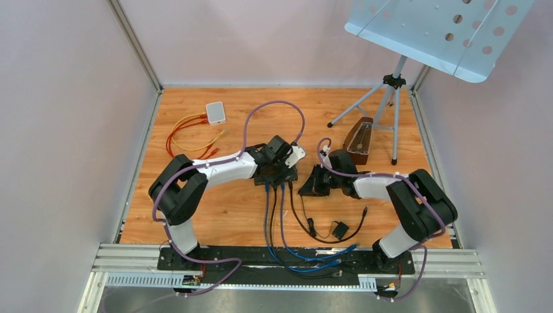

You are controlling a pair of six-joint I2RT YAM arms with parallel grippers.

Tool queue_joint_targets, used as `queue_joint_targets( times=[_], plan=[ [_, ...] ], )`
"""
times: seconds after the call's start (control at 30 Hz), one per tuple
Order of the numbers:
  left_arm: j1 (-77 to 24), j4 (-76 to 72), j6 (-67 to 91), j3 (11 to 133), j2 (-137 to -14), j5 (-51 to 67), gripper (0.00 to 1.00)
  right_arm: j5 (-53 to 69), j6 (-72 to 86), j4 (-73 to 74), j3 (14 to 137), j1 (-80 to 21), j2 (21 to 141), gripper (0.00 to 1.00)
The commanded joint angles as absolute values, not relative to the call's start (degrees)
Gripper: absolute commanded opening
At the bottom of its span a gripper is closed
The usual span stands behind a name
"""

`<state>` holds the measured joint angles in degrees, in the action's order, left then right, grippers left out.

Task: Pull the plug from the switch port
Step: Pull the plug from the switch port, then place the plug at the center of the board.

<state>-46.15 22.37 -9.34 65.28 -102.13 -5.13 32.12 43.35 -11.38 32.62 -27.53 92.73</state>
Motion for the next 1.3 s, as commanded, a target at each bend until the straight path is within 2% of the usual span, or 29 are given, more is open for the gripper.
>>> queue_joint_targets(
  times=[0.0,0.13,0.33,0.37,0.47,0.6,0.83,0.97,1.17,1.2,1.27],
  plan=[
    [-45.8,21.7,-6.9,63.3,-99.2,-4.2,0.71,24.3,38.4,-0.7,36.2,-26.8,82.0,0.00],
    [-45.7,19.8,-5.2,62.9,-93.4,-4.5,0.75,16.1,35.2,8.7,40.3,-25.8,71.6,0.00],
    [-45.8,15.2,-1.5,62.3,-85.2,-5.2,0.90,10.4,28.6,14.9,46.8,-21.6,61.0,0.00],
    [-45.7,14.7,-1.1,62.1,-84.3,-5.3,0.97,9.7,27.7,15.9,48.2,-20.7,60.1,0.00],
    [-45.7,12.0,0.4,60.5,-80.4,-6.4,1.00,9.5,24.7,18.3,52.6,-18.1,59.5,0.00],
    [-45.7,9.4,3.0,57.6,-77.2,-8.4,1.00,12.6,20.3,20.1,57.3,-16.5,64.3,0.00],
    [-45.5,7.5,6.7,54.3,-73.3,-9.9,1.00,22.5,19.4,20.6,61.3,-16.5,82.1,0.00],
    [-45.1,7.4,7.7,53.2,-71.7,-10.3,1.00,20.7,22.2,22.0,66.3,-16.6,93.8,0.00],
    [-44.4,8.5,7.6,52.0,-70.7,-12.0,1.00,17.4,20.7,26.1,75.5,-18.1,104.2,0.00],
    [-44.2,8.7,7.6,51.9,-70.7,-12.2,1.00,16.2,20.3,27.5,76.3,-18.4,105.2,0.03],
    [-43.8,9.1,7.7,51.7,-70.8,-12.5,1.00,13.8,19.4,29.6,76.7,-18.6,105.6,0.20]
  ],
)
